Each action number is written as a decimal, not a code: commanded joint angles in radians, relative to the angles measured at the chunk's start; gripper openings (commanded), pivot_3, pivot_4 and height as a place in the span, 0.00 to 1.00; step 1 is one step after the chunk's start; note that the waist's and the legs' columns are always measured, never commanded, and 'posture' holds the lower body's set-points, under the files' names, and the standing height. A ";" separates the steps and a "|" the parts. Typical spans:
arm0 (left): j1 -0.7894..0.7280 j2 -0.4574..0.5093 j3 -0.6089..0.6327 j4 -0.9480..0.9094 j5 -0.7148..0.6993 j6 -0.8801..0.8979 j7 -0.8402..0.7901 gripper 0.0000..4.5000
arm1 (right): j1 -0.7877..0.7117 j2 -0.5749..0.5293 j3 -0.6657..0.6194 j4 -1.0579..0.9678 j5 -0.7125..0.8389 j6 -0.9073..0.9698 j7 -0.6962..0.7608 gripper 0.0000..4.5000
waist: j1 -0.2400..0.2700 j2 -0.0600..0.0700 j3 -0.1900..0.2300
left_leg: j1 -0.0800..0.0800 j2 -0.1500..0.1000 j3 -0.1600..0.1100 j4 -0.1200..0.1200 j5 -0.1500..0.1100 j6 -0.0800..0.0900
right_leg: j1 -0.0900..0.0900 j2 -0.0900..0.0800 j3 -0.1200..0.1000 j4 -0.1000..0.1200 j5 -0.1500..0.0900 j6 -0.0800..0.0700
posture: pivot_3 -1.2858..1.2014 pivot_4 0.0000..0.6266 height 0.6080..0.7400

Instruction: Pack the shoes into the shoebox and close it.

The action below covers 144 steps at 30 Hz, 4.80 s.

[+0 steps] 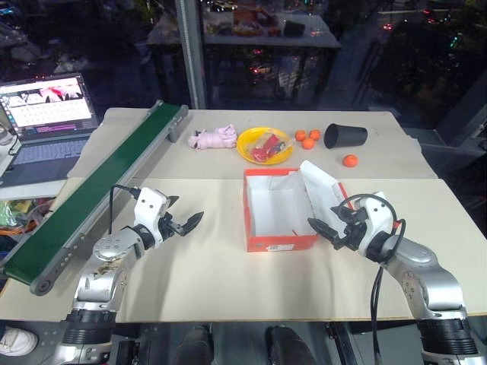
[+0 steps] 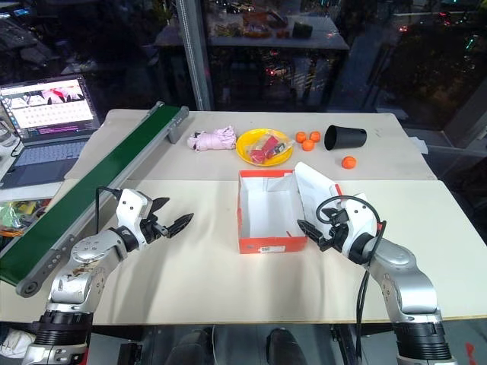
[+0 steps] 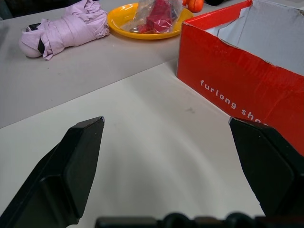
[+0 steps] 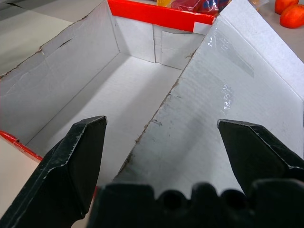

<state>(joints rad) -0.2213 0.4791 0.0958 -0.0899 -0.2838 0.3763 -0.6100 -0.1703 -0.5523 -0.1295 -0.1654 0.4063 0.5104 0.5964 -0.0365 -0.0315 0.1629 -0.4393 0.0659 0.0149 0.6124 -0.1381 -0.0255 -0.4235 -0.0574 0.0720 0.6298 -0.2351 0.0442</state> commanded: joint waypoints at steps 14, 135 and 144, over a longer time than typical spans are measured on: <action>-0.050 0.021 0.206 0.021 -0.019 -0.059 0.151 1.00 | -0.264 0.067 0.080 0.048 -0.003 0.007 0.019 0.99 | -0.008 0.000 0.000 | 0.000 0.001 -0.001 0.001 0.000 0.000 | 0.000 0.002 0.000 0.001 0.005 0.006 | 0.52 0.24 1.00; -0.541 -0.319 -0.010 0.086 -0.308 0.171 0.089 0.44 | -0.687 0.502 -0.324 0.061 0.700 0.303 -0.553 1.00 | -0.004 -0.008 0.002 | -0.005 0.002 -0.001 0.003 0.003 0.000 | -0.001 0.001 -0.003 0.002 0.011 0.003 | 0.52 0.24 1.00; -0.569 -0.317 0.011 0.119 -0.308 0.164 0.105 0.44 | -0.681 0.470 -0.294 0.064 0.686 0.278 -0.560 0.46 | -0.007 -0.007 0.003 | -0.006 0.002 -0.001 0.003 0.003 0.001 | -0.002 0.001 -0.003 0.002 0.011 0.003 | 0.52 0.24 1.00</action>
<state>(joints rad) -0.7600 0.1587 0.0892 0.0473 -0.5851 0.5475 -0.5115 -0.8256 -0.0695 -0.4344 -0.0566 1.0779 0.8233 0.0291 -0.0433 -0.0389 0.1658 -0.4451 0.0678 0.0138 0.6152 -0.1348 -0.0248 -0.4252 -0.0562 0.0692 0.6320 -0.2245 0.0468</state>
